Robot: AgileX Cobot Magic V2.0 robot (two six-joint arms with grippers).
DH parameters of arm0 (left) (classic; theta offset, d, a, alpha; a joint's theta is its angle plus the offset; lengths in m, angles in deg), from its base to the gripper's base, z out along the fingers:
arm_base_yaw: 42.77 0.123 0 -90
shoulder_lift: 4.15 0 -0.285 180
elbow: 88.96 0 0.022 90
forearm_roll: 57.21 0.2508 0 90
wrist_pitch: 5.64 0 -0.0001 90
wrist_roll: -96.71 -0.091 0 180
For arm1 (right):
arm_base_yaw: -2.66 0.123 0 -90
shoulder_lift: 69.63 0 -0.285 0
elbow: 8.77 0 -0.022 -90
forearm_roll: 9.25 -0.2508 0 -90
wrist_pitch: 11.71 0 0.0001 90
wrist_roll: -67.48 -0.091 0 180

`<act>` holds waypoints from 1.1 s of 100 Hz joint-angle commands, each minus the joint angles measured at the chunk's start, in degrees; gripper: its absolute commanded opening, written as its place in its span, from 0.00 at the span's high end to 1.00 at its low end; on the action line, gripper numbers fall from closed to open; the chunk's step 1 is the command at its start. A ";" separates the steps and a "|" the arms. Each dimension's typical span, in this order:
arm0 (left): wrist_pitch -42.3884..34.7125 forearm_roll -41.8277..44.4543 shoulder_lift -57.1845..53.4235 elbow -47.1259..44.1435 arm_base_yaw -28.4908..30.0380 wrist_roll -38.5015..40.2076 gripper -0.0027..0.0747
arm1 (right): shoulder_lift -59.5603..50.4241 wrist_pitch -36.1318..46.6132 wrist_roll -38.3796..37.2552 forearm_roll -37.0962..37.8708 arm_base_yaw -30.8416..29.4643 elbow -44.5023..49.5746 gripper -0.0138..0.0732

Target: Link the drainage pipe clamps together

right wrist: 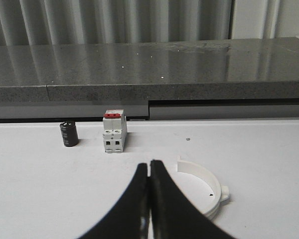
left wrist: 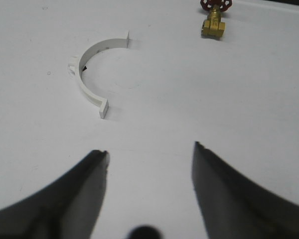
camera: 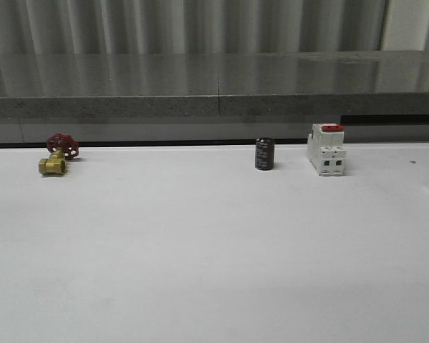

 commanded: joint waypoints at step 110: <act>5.84 -11.26 57.37 38.35 18.84 -29.54 0.21 | 0.25 4.78 0.32 0.04 -0.43 -1.19 0.92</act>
